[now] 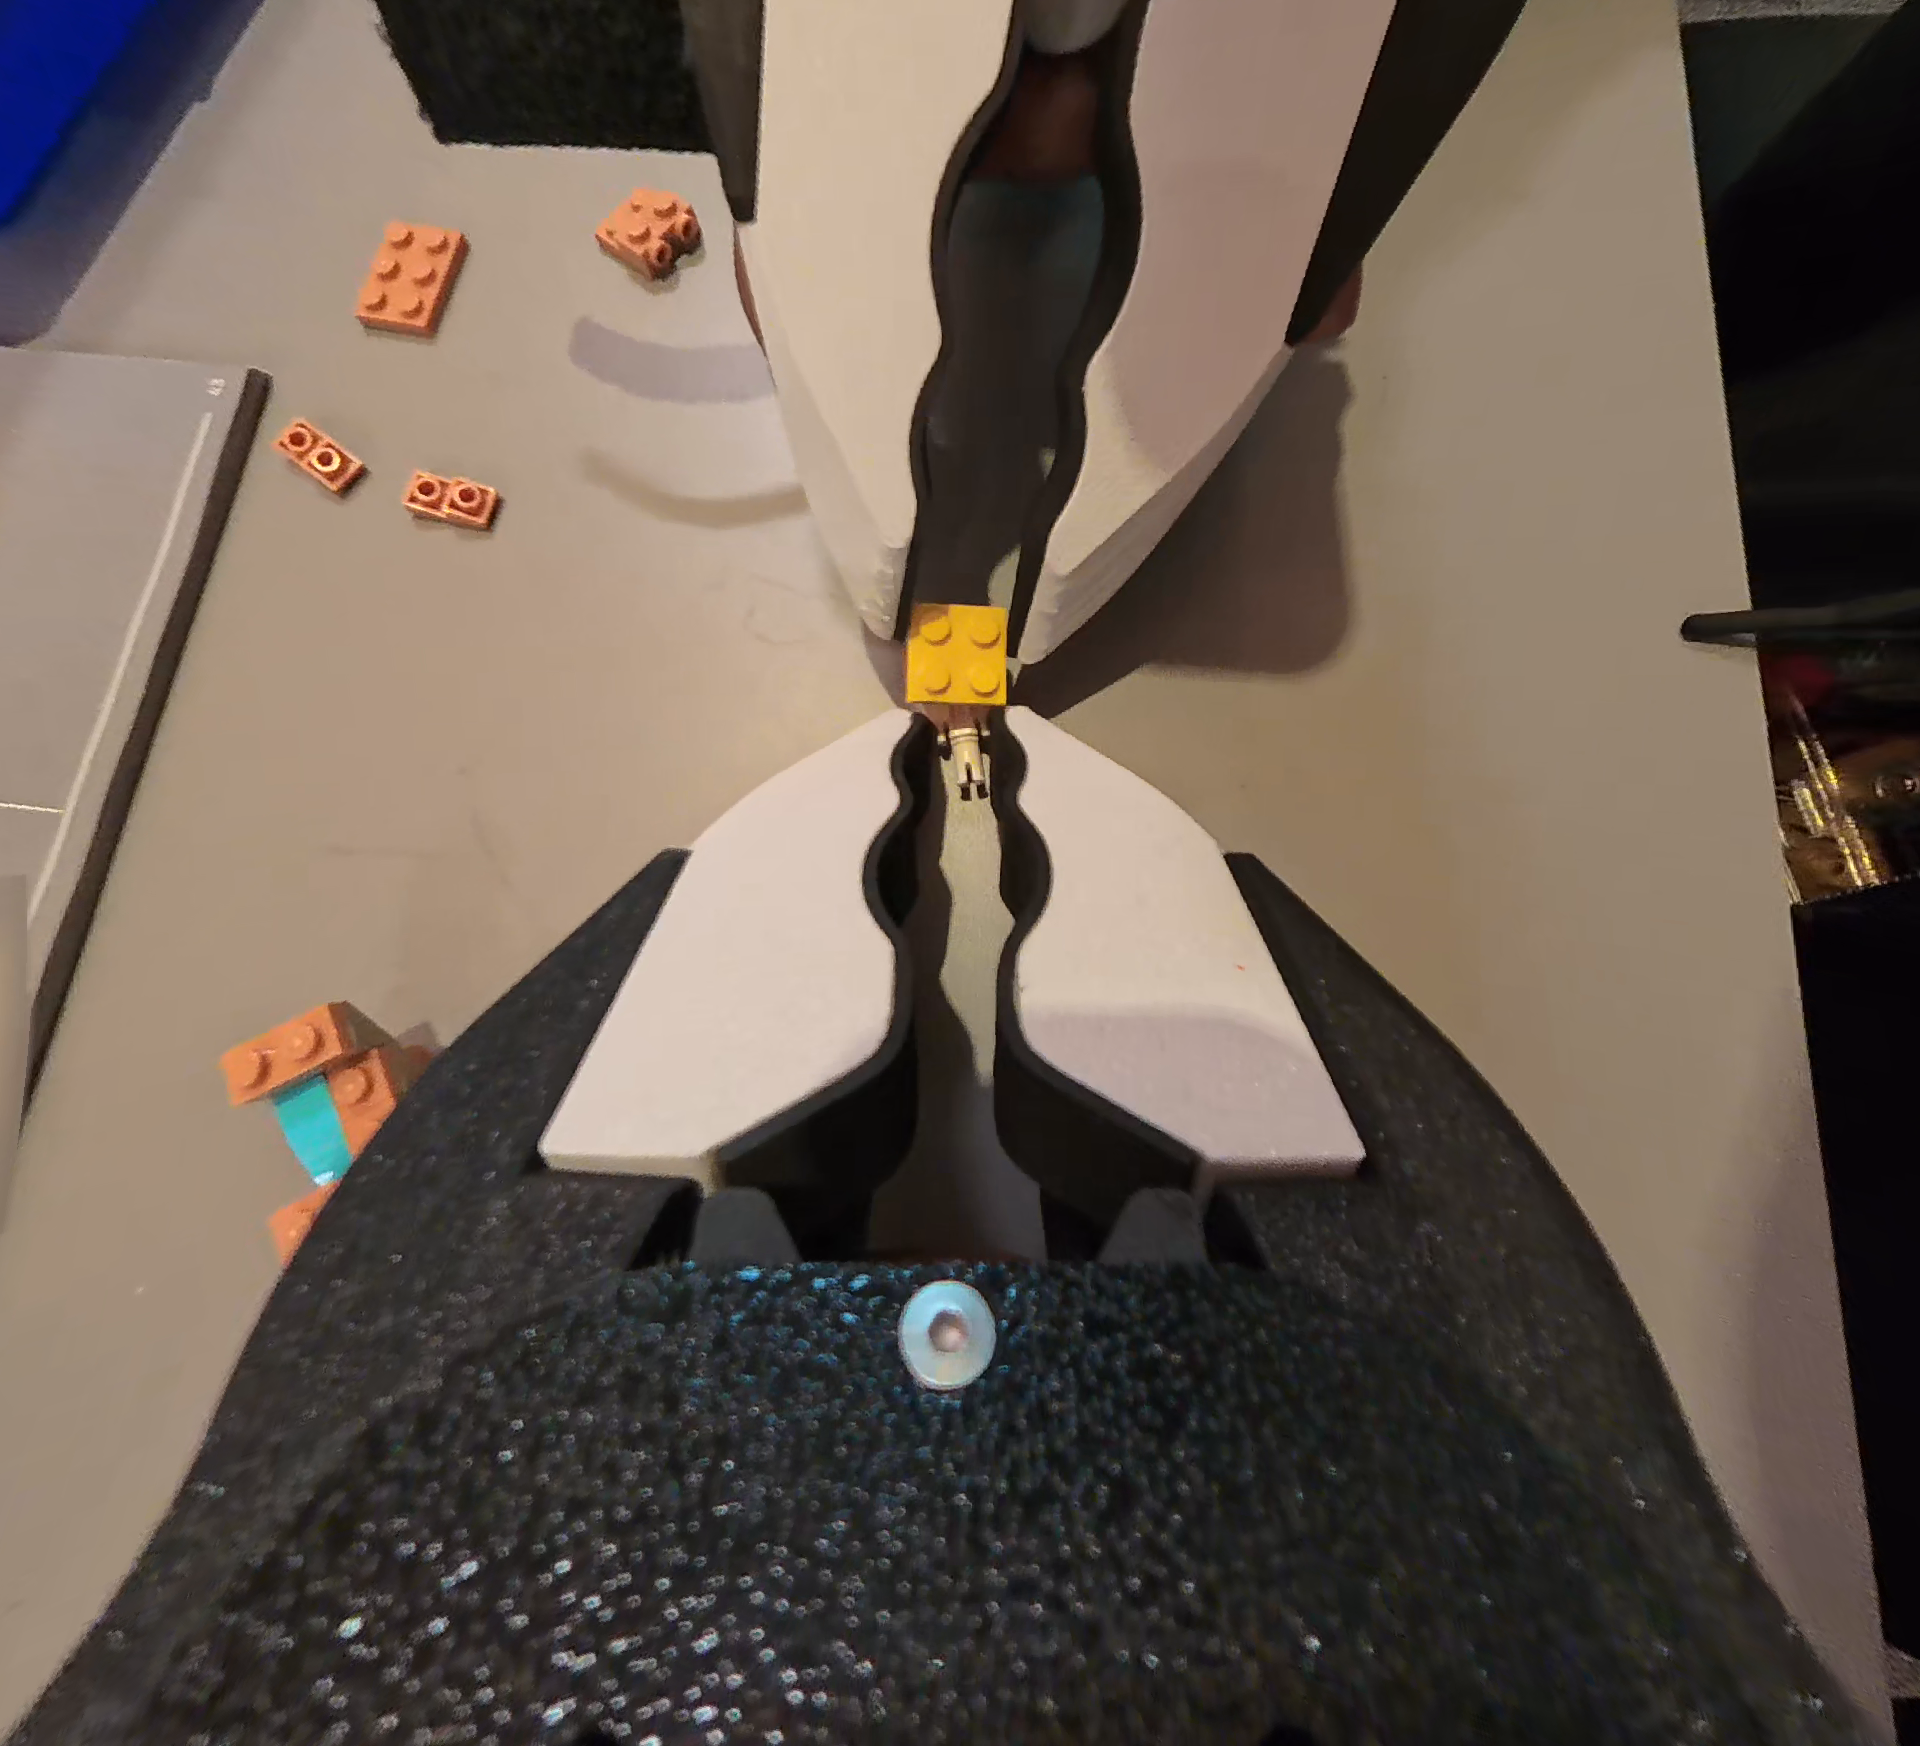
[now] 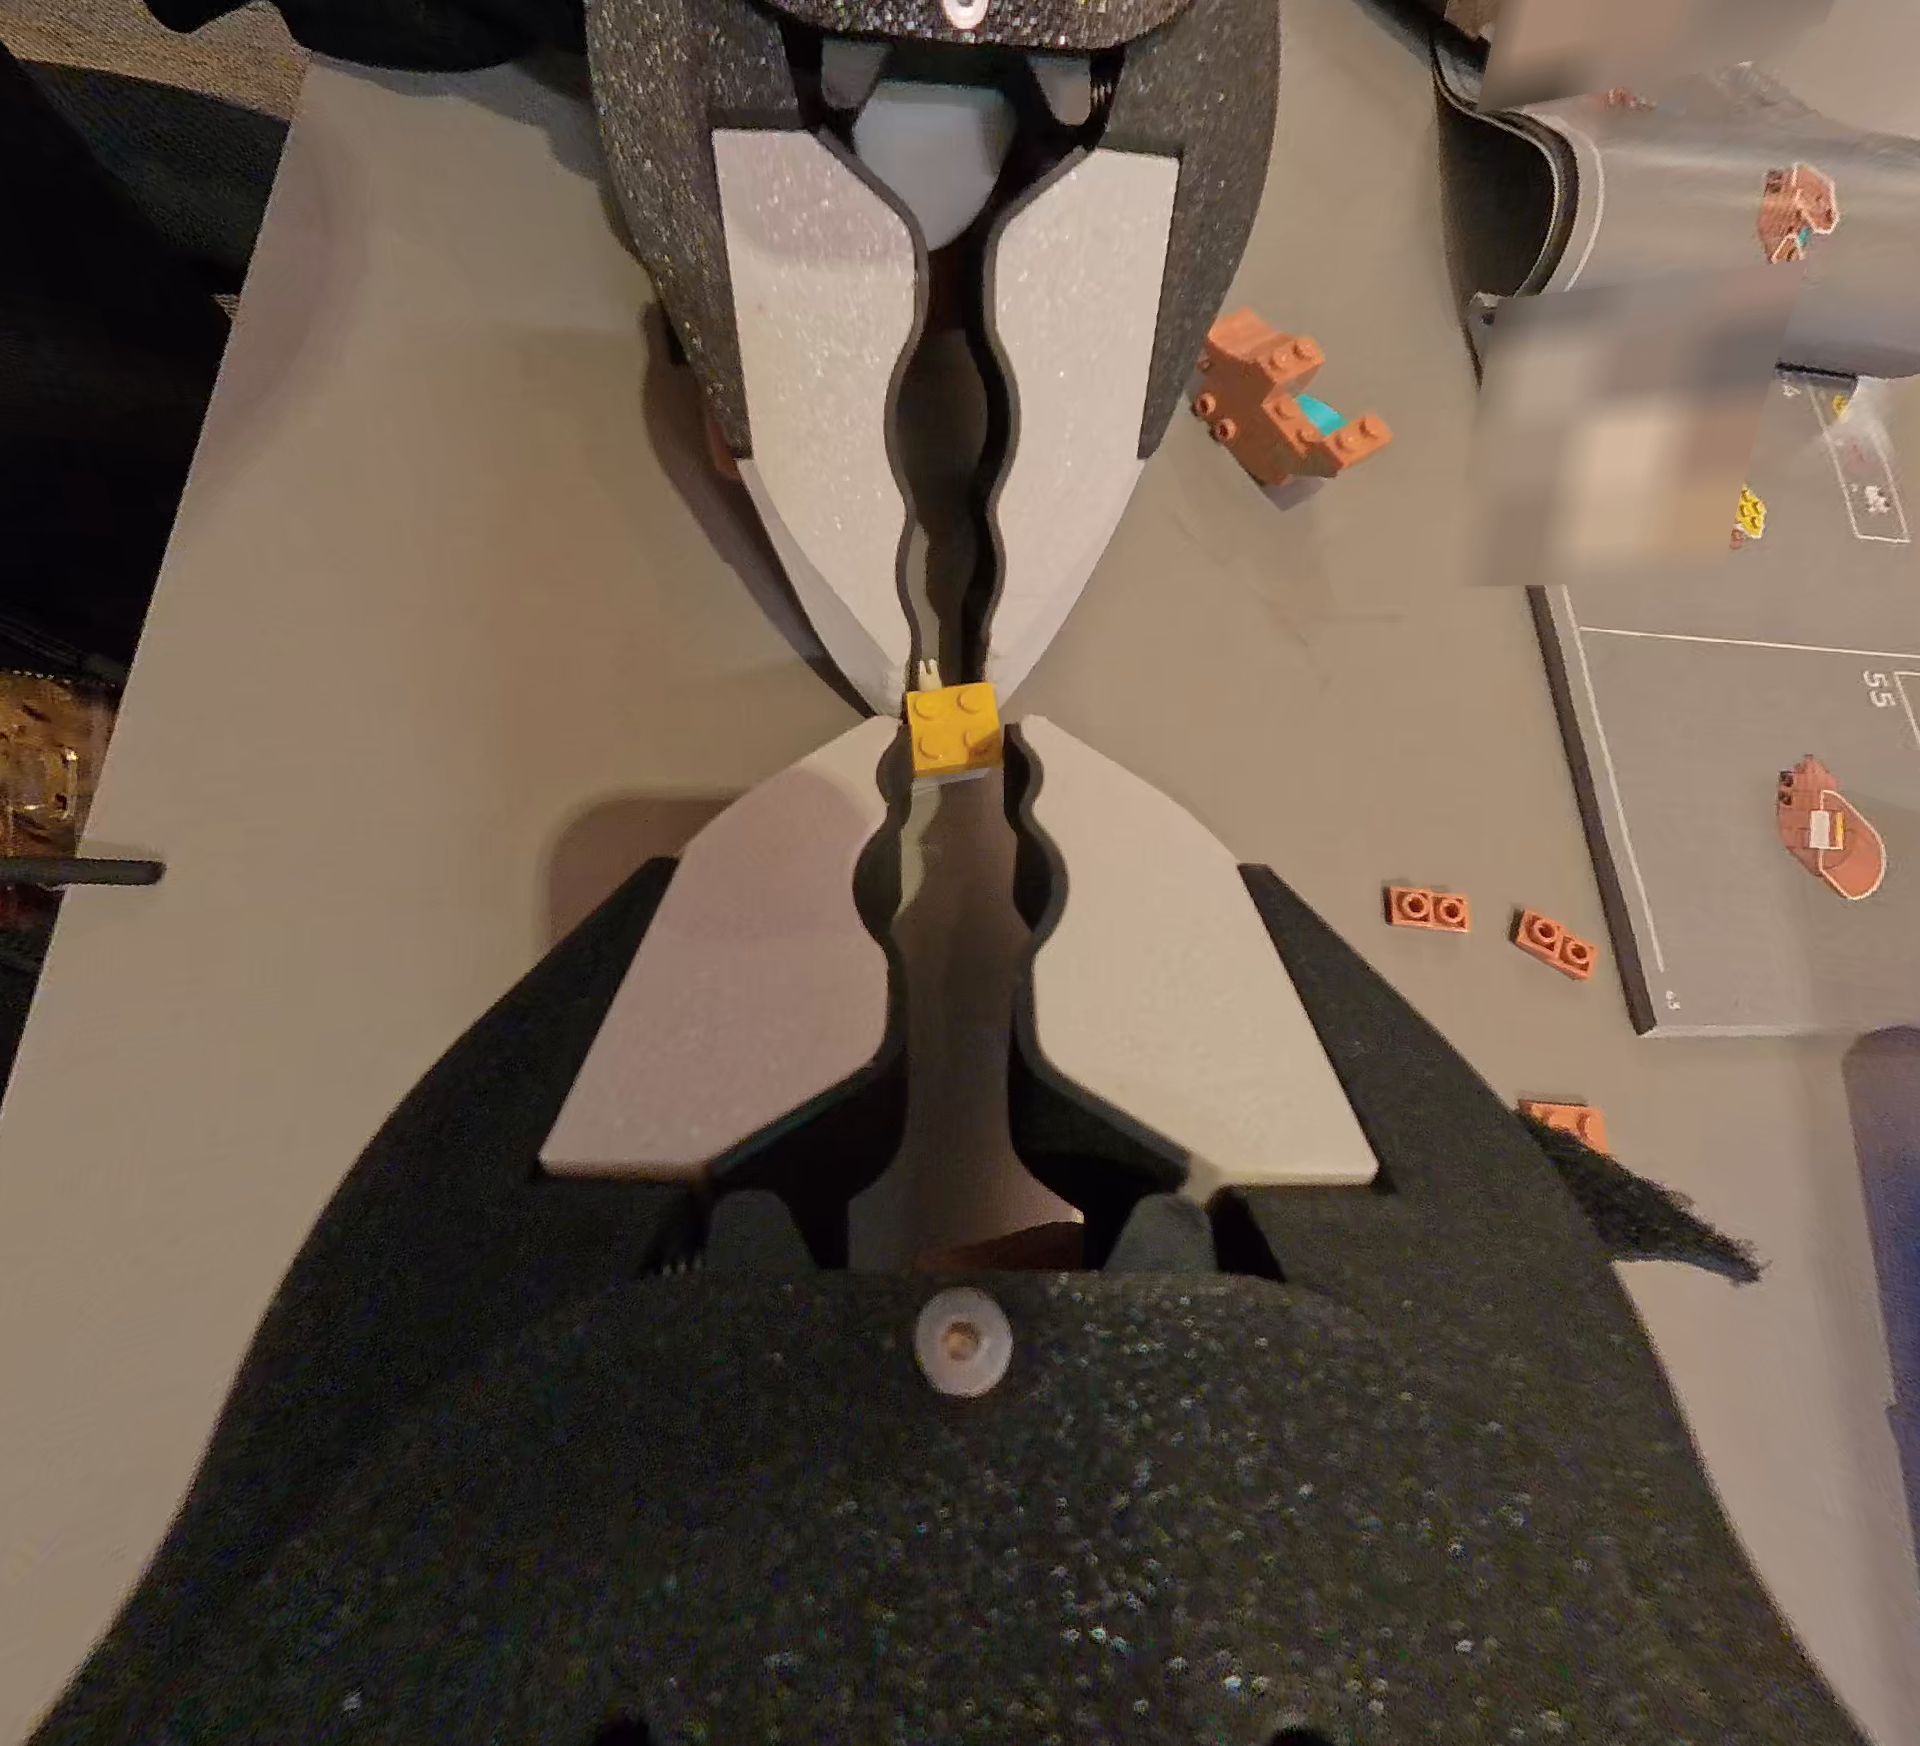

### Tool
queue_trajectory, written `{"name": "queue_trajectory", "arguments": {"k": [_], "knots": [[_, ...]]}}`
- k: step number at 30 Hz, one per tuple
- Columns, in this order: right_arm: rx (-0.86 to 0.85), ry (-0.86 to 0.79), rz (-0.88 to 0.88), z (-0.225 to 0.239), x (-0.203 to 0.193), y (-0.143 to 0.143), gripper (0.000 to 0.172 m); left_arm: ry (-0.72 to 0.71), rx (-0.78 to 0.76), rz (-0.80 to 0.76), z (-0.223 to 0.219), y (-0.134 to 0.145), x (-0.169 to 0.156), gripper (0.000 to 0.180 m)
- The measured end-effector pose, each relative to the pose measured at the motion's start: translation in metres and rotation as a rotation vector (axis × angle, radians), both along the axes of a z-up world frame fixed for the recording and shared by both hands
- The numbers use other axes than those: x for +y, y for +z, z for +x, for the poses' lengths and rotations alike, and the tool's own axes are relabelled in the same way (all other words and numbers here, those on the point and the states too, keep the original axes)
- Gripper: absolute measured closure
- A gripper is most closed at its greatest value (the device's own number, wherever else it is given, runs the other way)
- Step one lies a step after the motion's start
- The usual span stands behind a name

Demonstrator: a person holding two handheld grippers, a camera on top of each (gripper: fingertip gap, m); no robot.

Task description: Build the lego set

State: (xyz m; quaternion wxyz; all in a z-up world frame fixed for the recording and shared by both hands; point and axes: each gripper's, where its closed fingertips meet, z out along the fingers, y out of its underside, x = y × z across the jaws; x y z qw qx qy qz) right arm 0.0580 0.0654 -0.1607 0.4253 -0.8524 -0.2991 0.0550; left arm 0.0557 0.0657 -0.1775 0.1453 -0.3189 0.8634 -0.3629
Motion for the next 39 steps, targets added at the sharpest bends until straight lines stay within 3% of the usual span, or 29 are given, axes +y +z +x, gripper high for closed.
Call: {"name": "queue_trajectory", "arguments": {"k": [10,16,21,39], "knots": [[-0.008,0.001,-0.001,0.0003,0.0010,-0.0027,0.155,-0.005,0.005,0.002,0.0002,-0.0004,0.0003,0.170],[-0.009,-0.003,-0.002,0.0006,0.0012,-0.0026,0.155,0.027,-0.013,0.056,-0.0027,-0.0012,0.0091,0.158],[-0.010,0.004,-0.011,-0.0009,0.0018,-0.0023,0.155,0.021,-0.011,0.043,-0.0039,-0.0010,0.0052,0.176],[-0.004,-0.004,-0.048,0.0010,0.0000,-0.0035,0.155,0.000,-0.001,0.015,-0.0012,-0.0006,0.0016,0.176]]}}
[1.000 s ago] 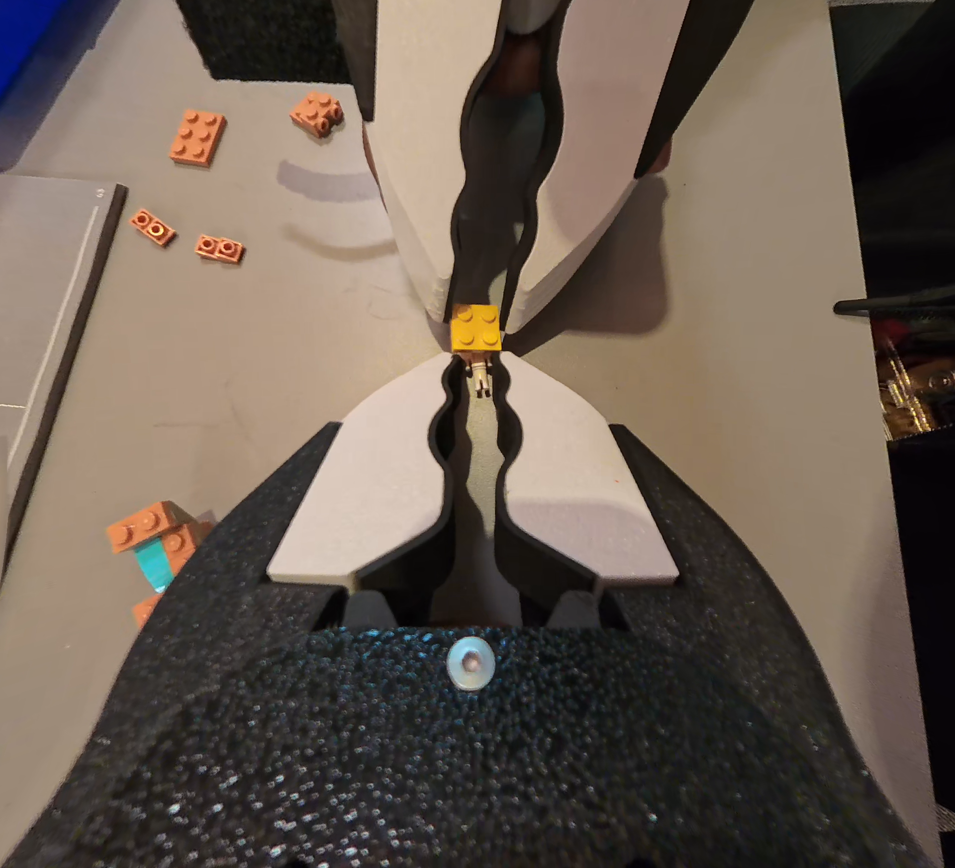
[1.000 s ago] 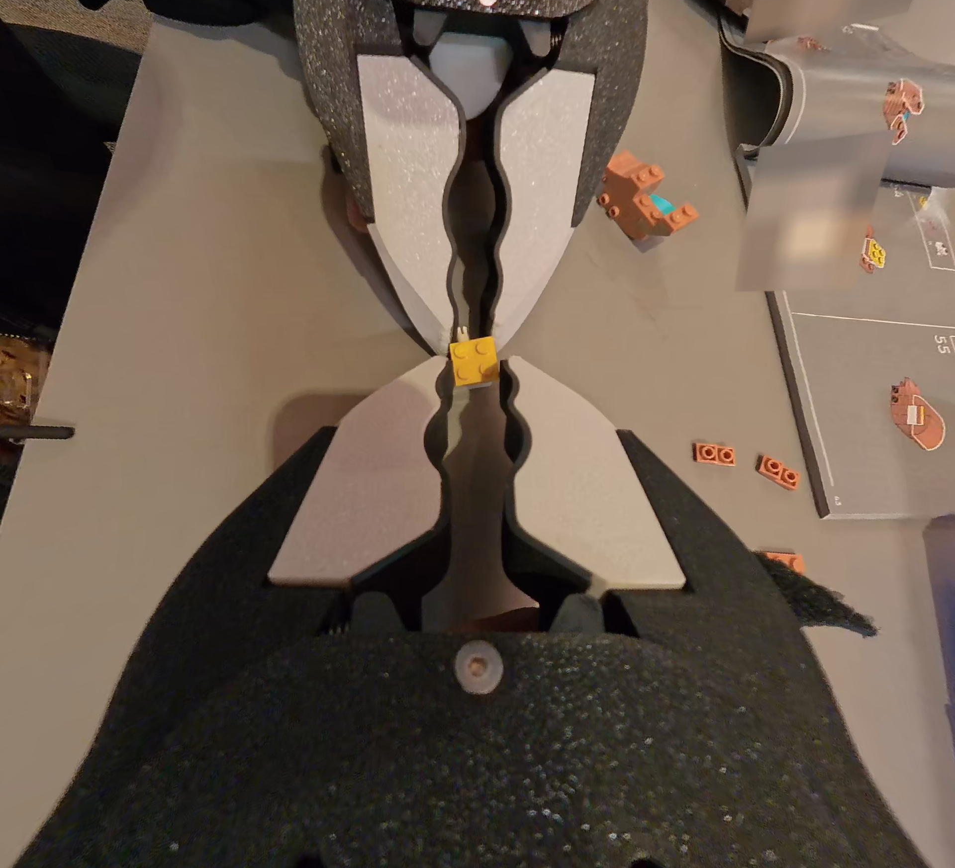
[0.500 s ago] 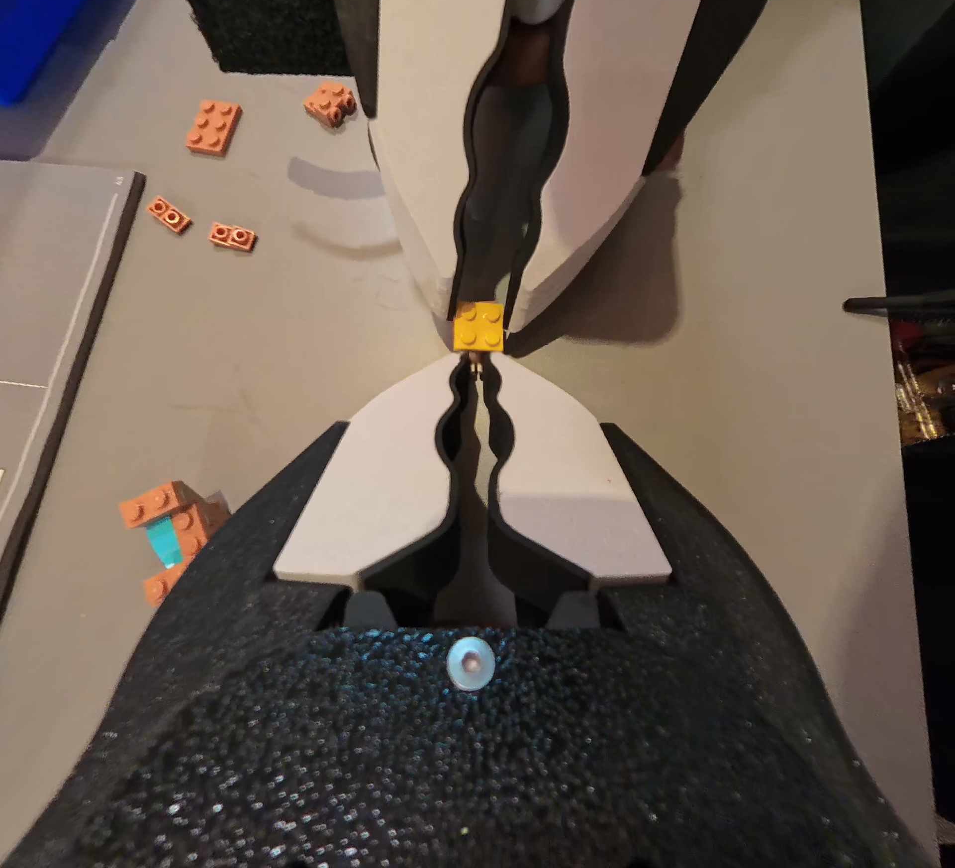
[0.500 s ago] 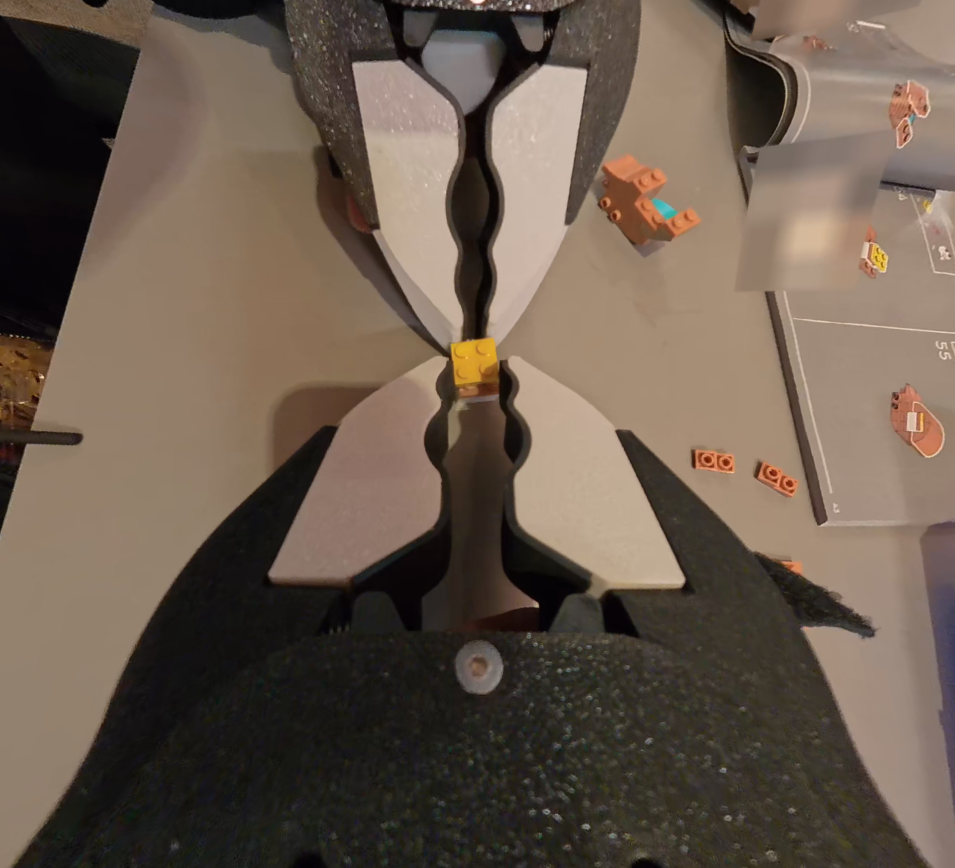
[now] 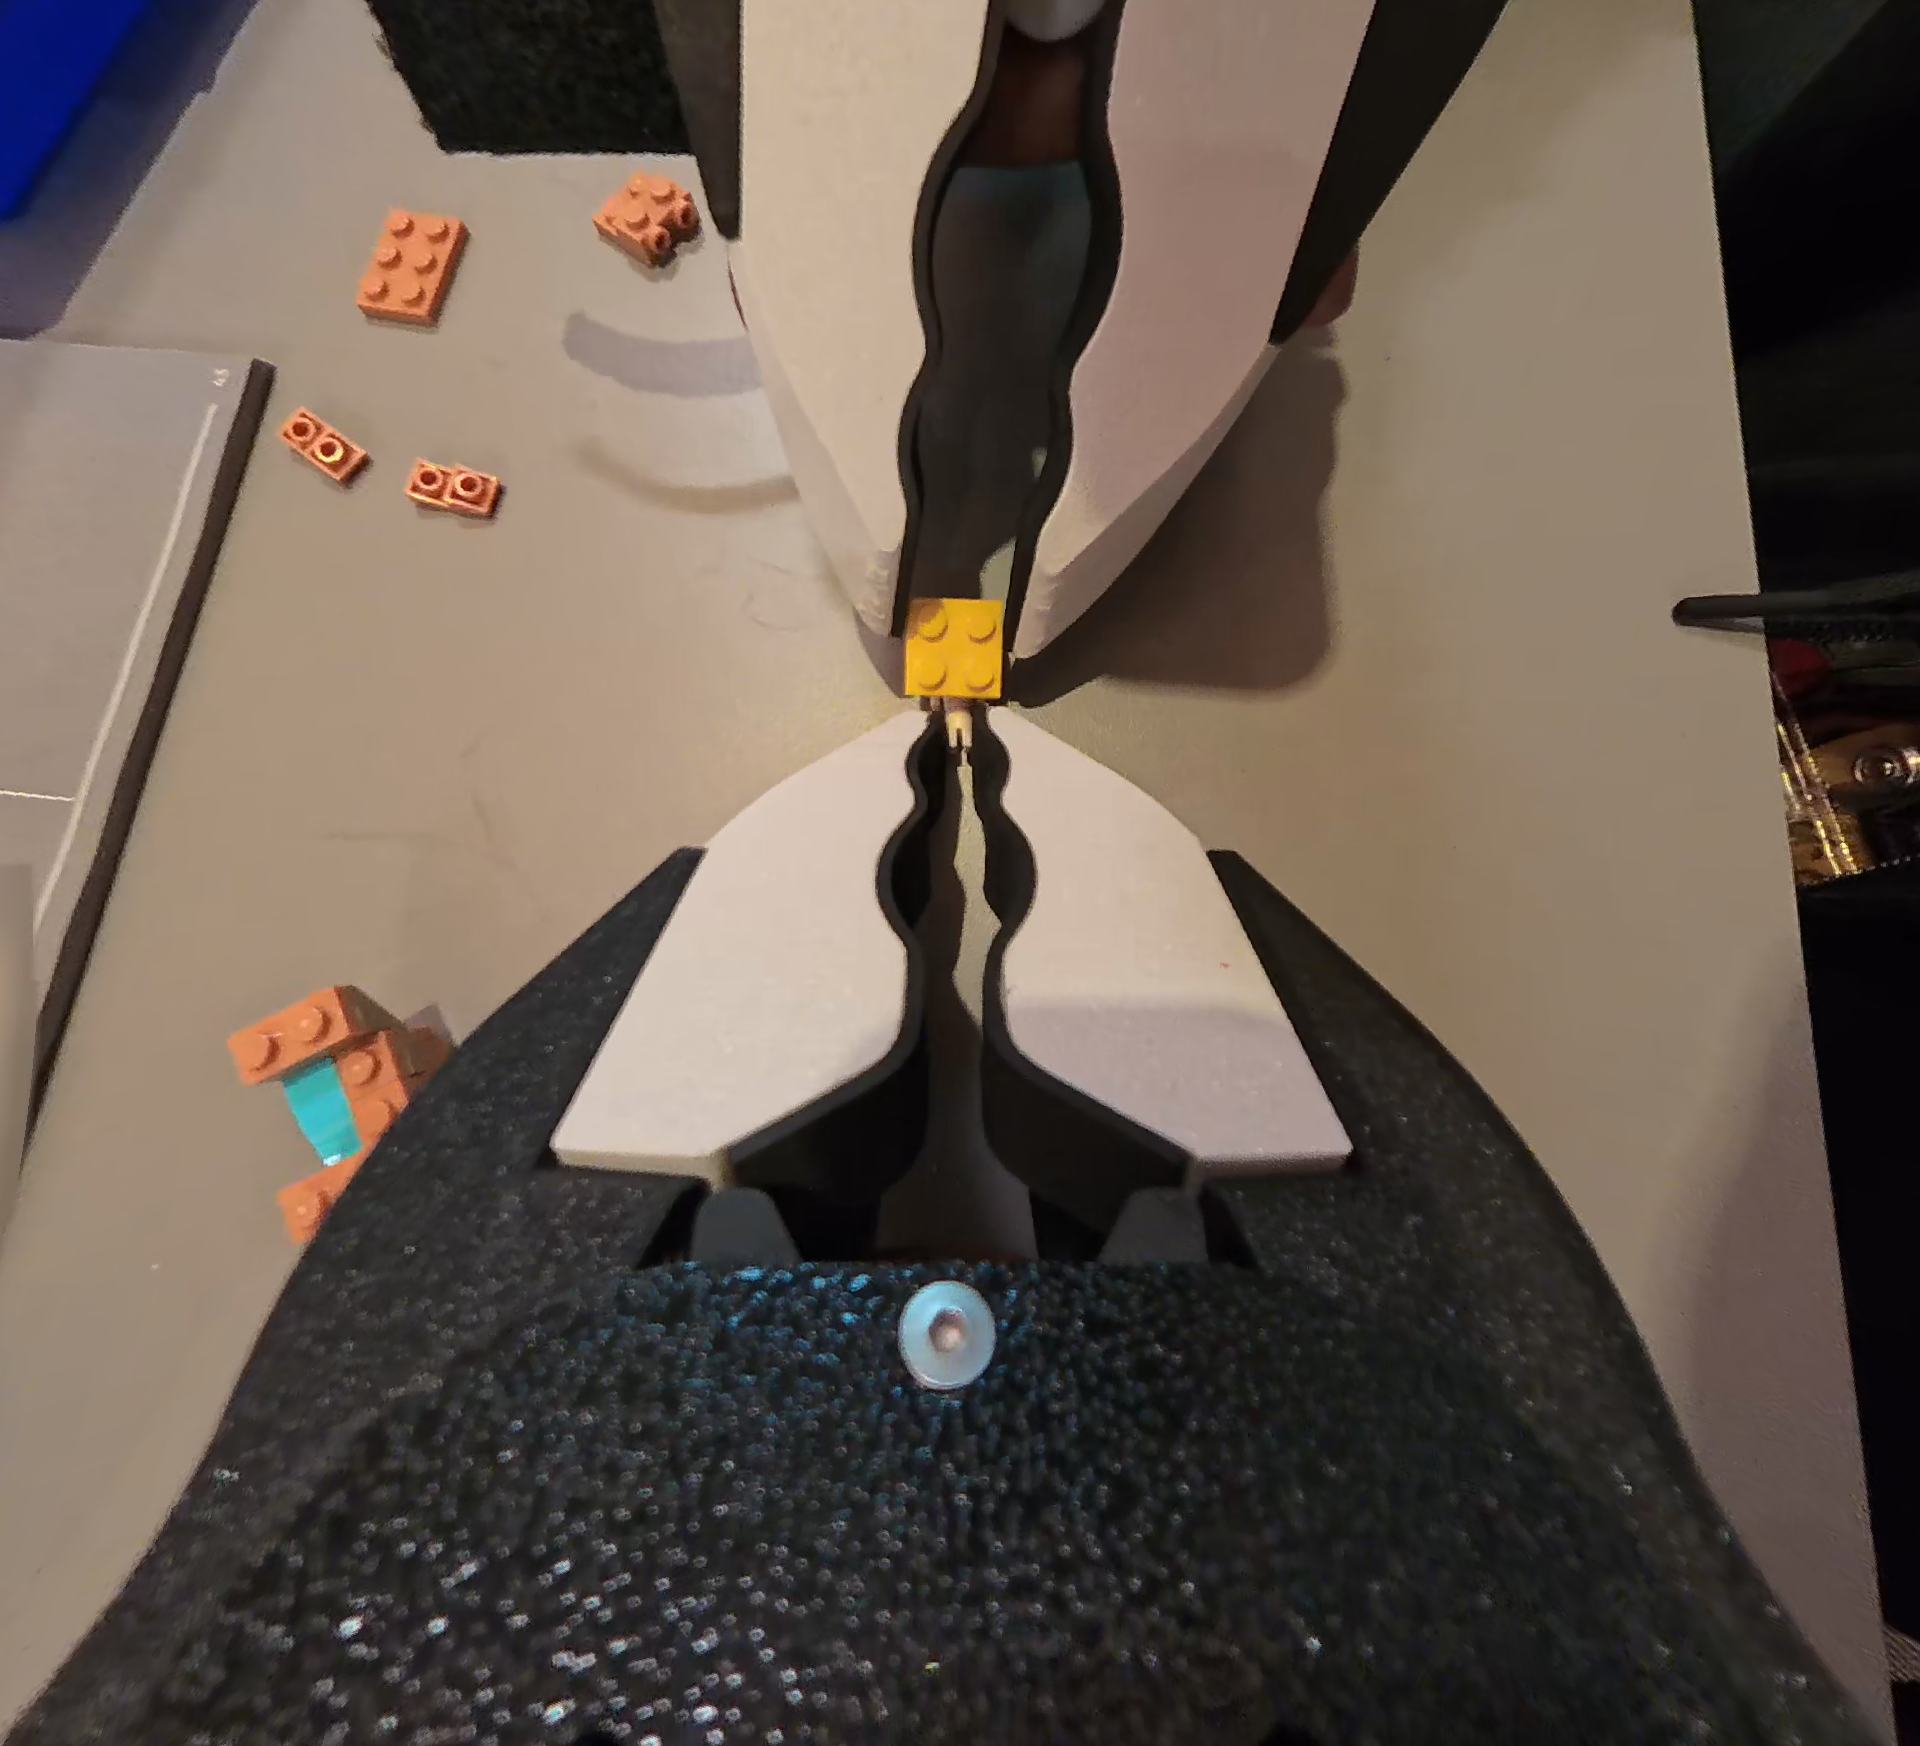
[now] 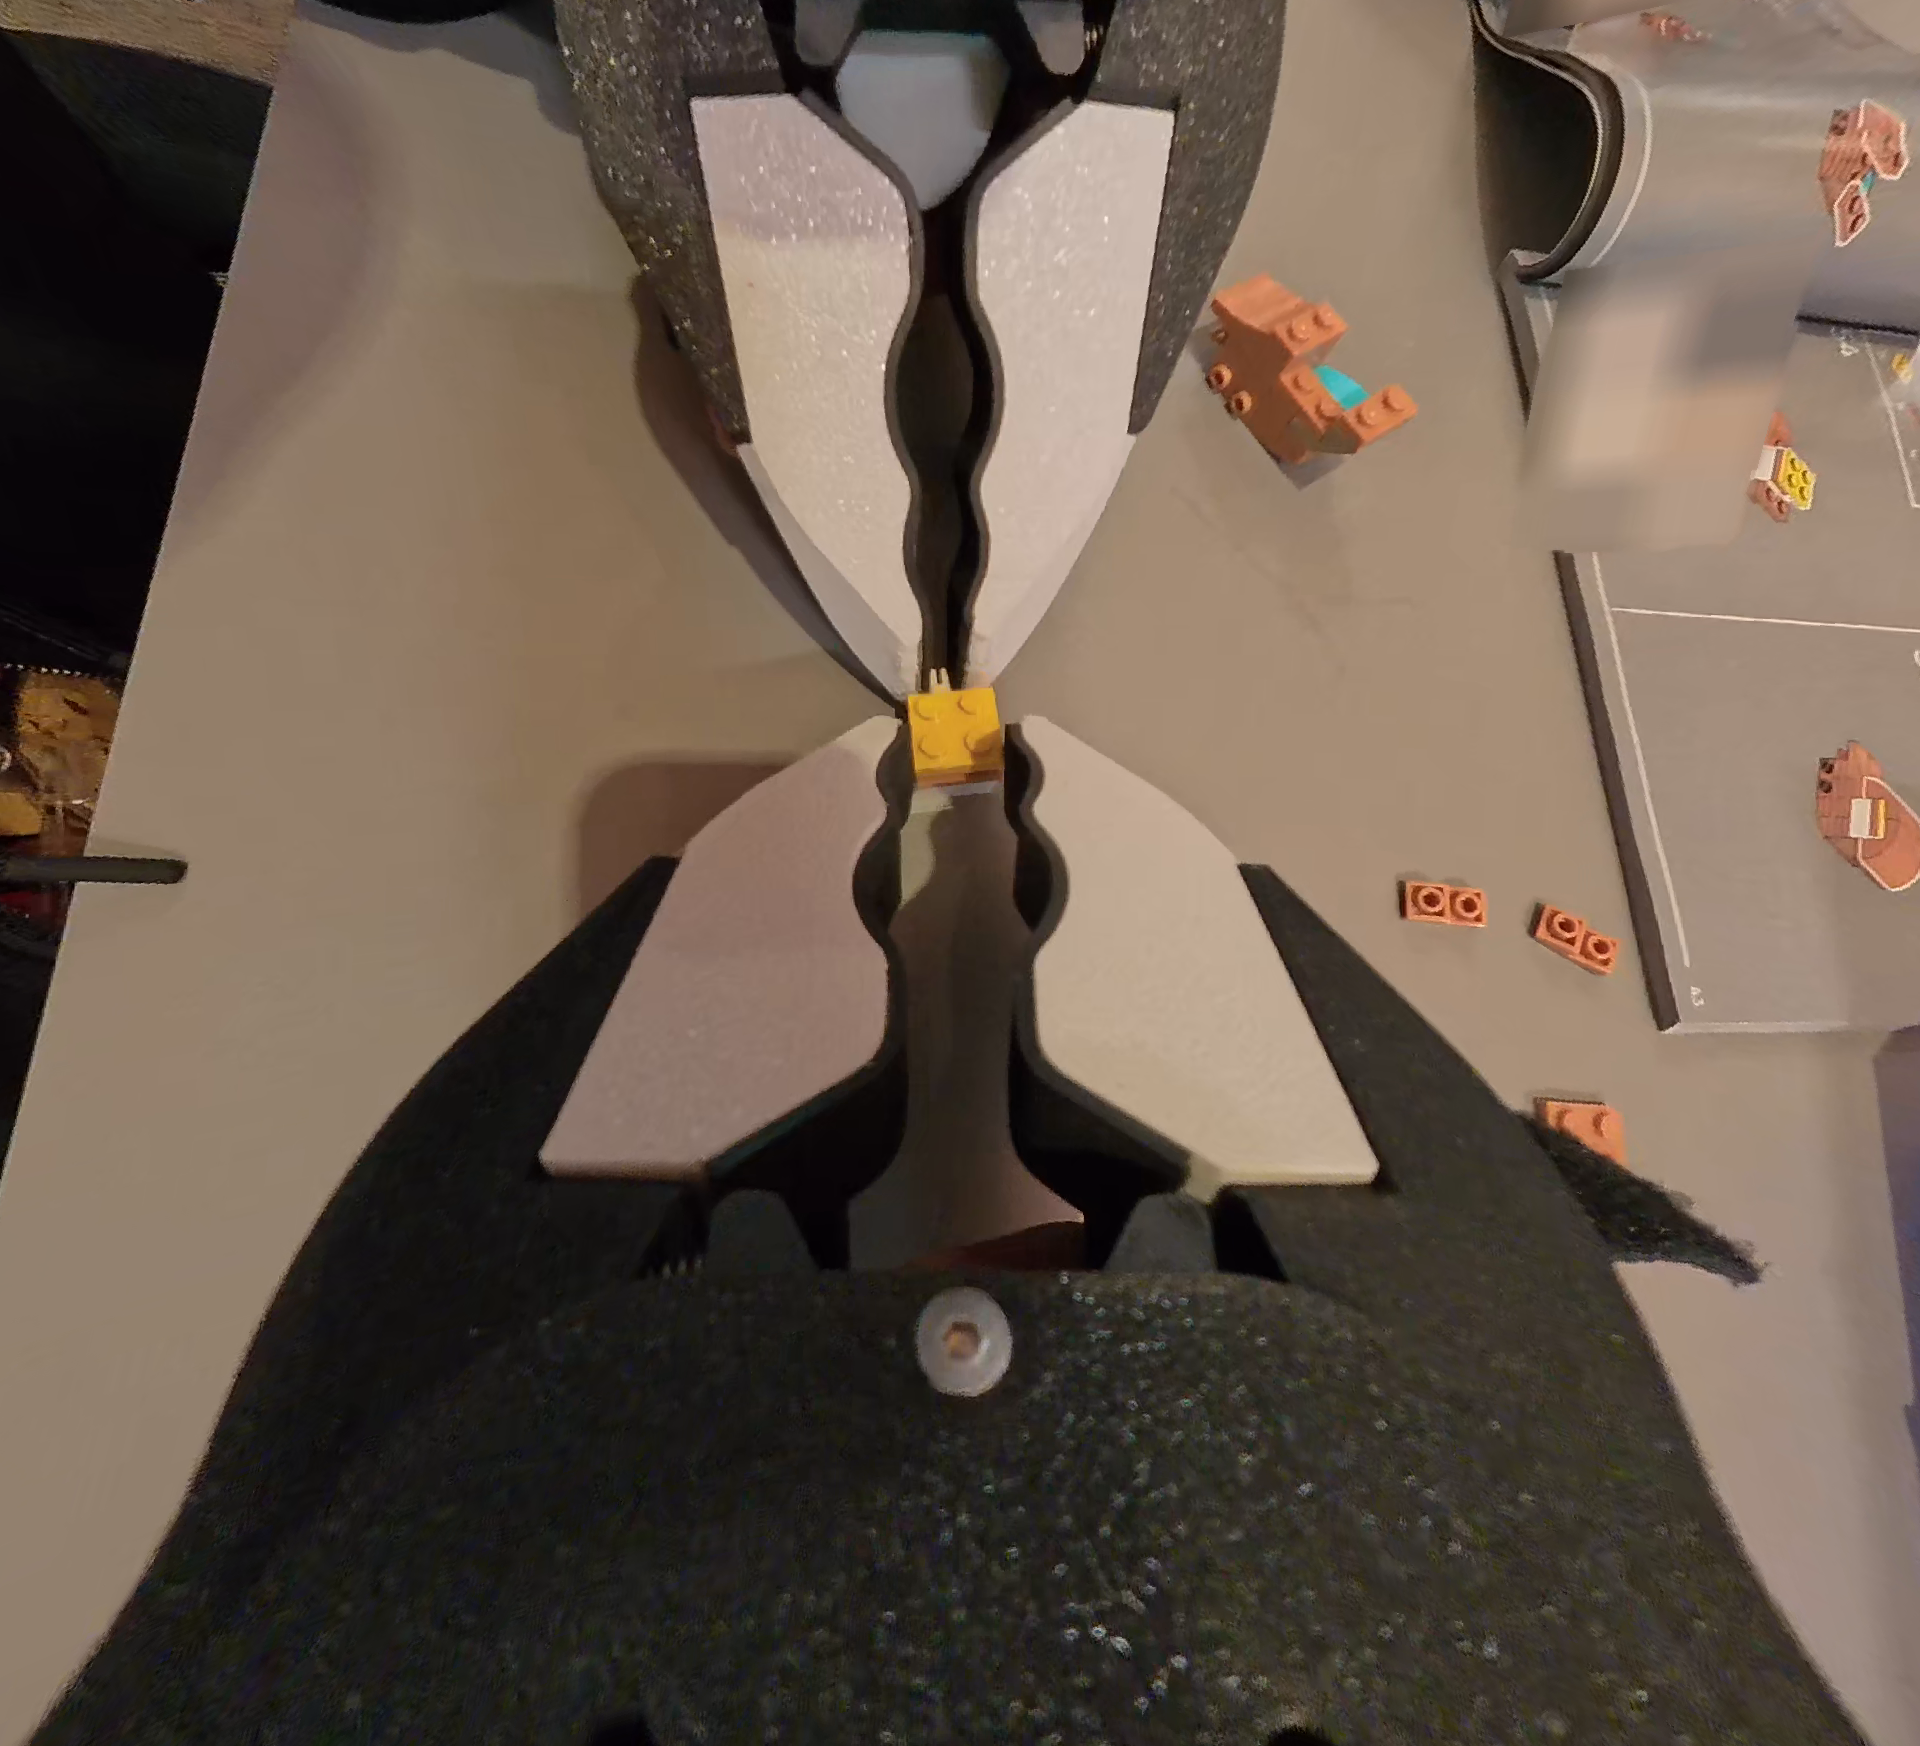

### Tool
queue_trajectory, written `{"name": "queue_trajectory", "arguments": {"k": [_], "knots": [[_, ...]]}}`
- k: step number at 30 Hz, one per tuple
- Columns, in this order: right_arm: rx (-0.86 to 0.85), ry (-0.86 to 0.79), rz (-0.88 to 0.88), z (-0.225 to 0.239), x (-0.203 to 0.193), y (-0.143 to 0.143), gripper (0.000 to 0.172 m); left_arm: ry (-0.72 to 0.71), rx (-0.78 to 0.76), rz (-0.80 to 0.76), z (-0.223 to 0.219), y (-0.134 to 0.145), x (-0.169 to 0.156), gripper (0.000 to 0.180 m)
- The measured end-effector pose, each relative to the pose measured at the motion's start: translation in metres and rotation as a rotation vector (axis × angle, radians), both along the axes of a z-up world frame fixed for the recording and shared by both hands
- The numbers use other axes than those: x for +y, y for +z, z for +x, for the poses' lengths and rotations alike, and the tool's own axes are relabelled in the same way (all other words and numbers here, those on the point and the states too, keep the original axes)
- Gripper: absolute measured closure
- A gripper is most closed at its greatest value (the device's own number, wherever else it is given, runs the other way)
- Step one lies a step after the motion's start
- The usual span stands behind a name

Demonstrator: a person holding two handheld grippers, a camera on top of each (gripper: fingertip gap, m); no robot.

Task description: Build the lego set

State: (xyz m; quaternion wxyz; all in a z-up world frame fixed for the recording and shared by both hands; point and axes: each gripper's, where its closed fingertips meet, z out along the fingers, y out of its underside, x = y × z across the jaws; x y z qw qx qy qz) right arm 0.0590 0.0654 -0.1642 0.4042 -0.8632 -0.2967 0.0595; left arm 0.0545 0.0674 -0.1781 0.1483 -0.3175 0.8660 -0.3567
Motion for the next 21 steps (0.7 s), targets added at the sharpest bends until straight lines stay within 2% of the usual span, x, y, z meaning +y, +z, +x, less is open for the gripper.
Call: {"name": "queue_trajectory", "arguments": {"k": [13,21], "knots": [[0.021,0.007,-0.057,0.002,-0.005,-0.009,0.142,-0.011,-0.003,-0.002,0.000,0.000,-0.001,0.176],[0.006,0.014,-0.072,0.000,-0.001,-0.012,0.154,-0.017,-0.005,-0.018,-0.001,0.002,0.000,0.176]]}}
